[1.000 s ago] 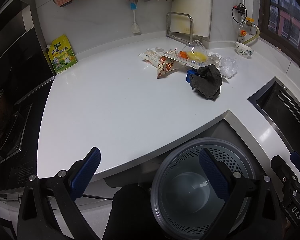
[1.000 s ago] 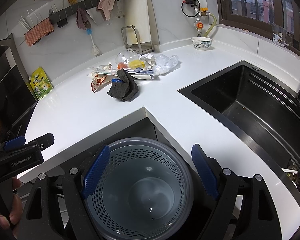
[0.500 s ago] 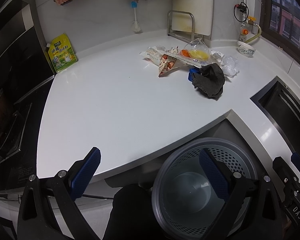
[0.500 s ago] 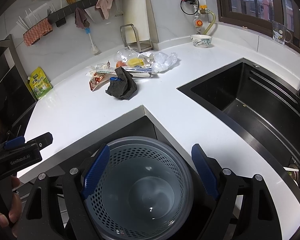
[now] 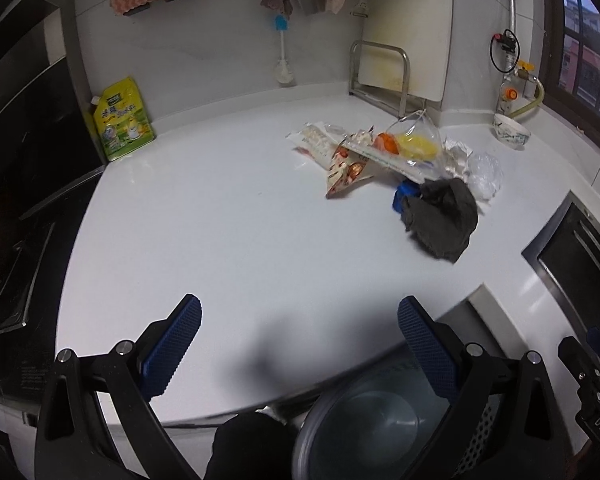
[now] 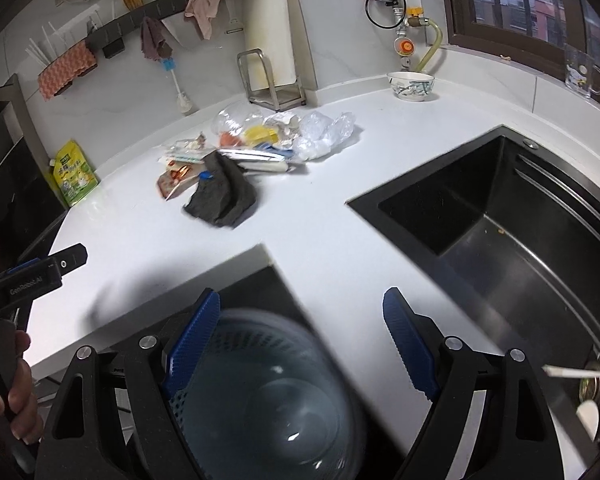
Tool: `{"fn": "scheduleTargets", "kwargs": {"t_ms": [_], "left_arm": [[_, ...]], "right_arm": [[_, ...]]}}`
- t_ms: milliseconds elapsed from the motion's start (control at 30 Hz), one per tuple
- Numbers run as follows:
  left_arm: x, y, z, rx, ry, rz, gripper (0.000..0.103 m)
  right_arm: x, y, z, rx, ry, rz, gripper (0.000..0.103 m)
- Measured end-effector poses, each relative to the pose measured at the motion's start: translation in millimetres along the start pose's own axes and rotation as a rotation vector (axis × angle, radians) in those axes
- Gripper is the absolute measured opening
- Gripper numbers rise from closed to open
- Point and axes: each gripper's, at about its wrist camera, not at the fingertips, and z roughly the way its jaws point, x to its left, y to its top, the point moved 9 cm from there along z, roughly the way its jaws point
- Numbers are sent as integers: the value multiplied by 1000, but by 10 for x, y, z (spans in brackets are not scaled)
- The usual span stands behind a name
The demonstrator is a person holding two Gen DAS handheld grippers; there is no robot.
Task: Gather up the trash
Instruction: 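Reach the left tool to the black cloth while the right tool reaches the clear plastic bag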
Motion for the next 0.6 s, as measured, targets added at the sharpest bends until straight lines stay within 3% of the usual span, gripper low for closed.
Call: {"fn": "scheduleTargets", "kwargs": {"t_ms": [167,333,467,600], "left_arm": [[-266,180,183,-14,-36,15,97],[-548,294,350,-1,-78,-2,97],[-700,345,461,7,-82,-22,97],[-807,405,554,8,-96,-51,97]], "right_arm": [[-198,467,221,-11,22,22,80],[-283,992,541,-28,28,-34,80],[-310,1287,854,-7,70,-37,80],[-344,1517,1230,23,57,-67,80]]}}
